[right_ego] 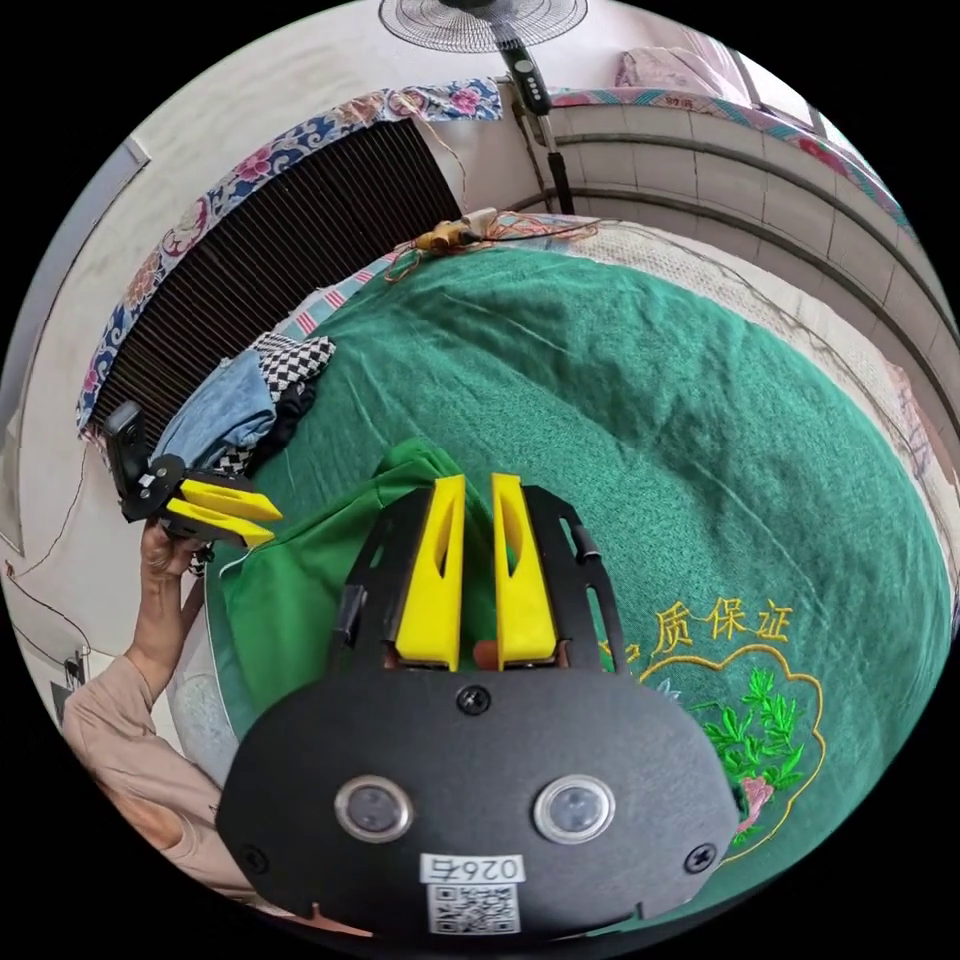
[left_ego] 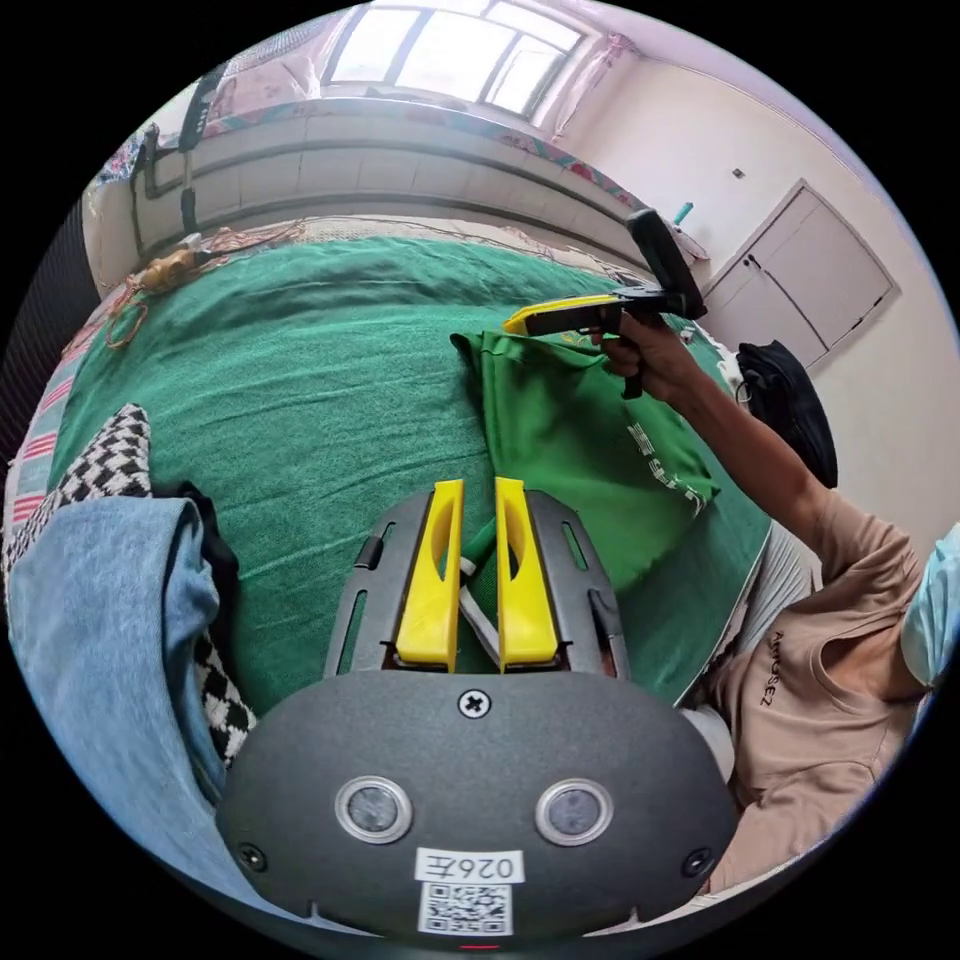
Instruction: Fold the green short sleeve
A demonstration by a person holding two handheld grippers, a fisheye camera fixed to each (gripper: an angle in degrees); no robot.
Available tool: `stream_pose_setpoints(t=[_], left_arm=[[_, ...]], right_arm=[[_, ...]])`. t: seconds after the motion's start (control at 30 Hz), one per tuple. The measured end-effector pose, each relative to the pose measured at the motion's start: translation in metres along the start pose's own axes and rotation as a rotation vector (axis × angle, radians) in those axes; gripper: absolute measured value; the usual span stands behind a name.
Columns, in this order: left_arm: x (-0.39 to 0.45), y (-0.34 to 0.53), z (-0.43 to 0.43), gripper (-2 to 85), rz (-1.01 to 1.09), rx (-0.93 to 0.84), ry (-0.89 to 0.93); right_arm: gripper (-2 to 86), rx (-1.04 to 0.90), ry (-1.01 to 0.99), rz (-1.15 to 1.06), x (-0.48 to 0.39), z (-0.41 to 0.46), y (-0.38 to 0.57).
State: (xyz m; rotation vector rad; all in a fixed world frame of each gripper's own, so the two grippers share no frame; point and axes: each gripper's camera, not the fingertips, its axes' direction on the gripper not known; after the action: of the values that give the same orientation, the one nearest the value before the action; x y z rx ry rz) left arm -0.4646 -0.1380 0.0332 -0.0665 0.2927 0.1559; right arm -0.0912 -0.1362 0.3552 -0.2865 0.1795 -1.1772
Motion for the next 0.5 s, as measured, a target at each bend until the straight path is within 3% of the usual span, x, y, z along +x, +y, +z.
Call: stream_pose_setpoints(t=[0.13,0.23,0.4,0.5], left_arm=[[0.029,0.038,-0.031,-0.5,0.037,0.14,-0.118],[0.048,0.052,-0.032,-0.9,0.121,0.228,-0.049],[0.035,0.039,0.024,-1.0,0.134,0.034,-0.037],[0.025,0.043,0.013,-1.0,0.079,0.06,0.015]], right_arm=[[-0.2,0.054,0.068,-0.129,-0.04,-0.059,0.048],[-0.8,0.034,0.19,-0.166,-0.056,-0.091,0.094],[-0.9,-0.02,0.453,-0.048,-0.005,-0.122,0.135],[-0.9,-0.007,0.277,0.063,0.045,-0.15,0.146]])
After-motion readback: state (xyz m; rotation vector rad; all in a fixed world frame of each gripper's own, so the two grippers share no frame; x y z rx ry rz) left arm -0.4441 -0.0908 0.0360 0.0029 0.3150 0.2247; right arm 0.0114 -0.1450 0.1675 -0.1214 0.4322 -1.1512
